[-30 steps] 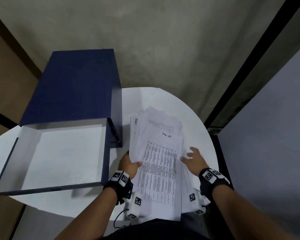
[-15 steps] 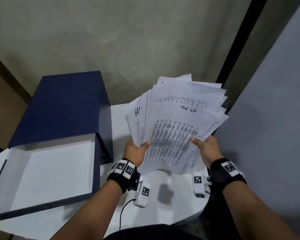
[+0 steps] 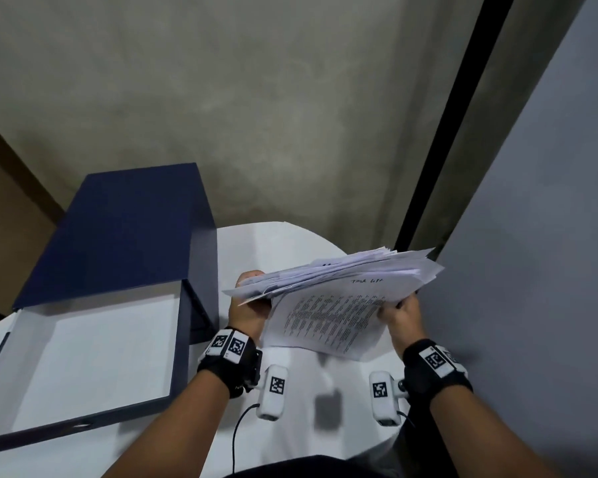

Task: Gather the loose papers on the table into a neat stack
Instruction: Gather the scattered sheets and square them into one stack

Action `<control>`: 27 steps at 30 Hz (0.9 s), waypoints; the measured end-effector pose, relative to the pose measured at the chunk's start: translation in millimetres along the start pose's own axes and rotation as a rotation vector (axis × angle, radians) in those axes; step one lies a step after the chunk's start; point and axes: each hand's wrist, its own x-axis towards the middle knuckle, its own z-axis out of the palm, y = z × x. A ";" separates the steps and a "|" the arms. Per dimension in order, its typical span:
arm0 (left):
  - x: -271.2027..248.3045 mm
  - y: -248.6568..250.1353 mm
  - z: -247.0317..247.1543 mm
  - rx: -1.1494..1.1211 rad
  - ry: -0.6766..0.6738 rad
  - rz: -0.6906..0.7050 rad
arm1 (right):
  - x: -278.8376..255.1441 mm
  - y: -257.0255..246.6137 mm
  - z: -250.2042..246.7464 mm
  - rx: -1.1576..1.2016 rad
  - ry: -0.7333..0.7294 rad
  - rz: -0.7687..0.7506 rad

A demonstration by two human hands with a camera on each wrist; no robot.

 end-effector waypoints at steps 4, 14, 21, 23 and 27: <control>-5.1 11.0 3.9 -0.217 -0.184 0.088 | 2.6 -3.3 2.9 -0.048 -0.042 -0.008; -2.9 -18.7 -1.2 -0.301 -0.244 0.046 | 6.2 0.4 -2.3 0.025 -0.033 -0.007; 1.6 -46.5 -10.3 -0.180 -0.322 0.012 | 11.7 8.1 3.3 -0.080 0.003 0.028; 5.0 -49.3 -10.0 -0.208 -0.278 -0.018 | 13.3 11.6 4.0 -0.075 0.000 0.028; 14.2 -43.7 -9.7 -0.157 -0.270 0.024 | 18.0 12.8 4.2 -0.092 0.037 -0.017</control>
